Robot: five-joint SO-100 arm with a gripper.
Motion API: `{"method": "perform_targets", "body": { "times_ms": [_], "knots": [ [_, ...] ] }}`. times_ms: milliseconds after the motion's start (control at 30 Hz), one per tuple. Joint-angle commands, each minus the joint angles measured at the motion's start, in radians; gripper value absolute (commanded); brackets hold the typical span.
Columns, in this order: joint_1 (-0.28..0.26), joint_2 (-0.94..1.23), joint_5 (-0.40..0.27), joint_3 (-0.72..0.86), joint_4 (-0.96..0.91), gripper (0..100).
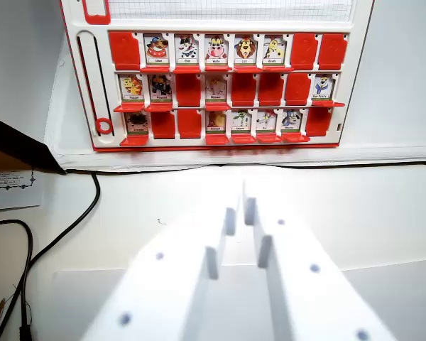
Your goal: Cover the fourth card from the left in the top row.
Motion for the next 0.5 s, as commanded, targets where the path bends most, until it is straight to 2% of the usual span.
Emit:
{"method": "perform_targets", "body": {
  "times_ms": [0, 333, 467],
  "knots": [
    [0.023, 0.009, -0.017, -0.038, -0.052, 0],
    [0.028, 0.011, -0.023, -0.02, -0.071, 0],
    [0.044, 0.018, -0.035, 0.06, -0.164, 0]
  ]
}}
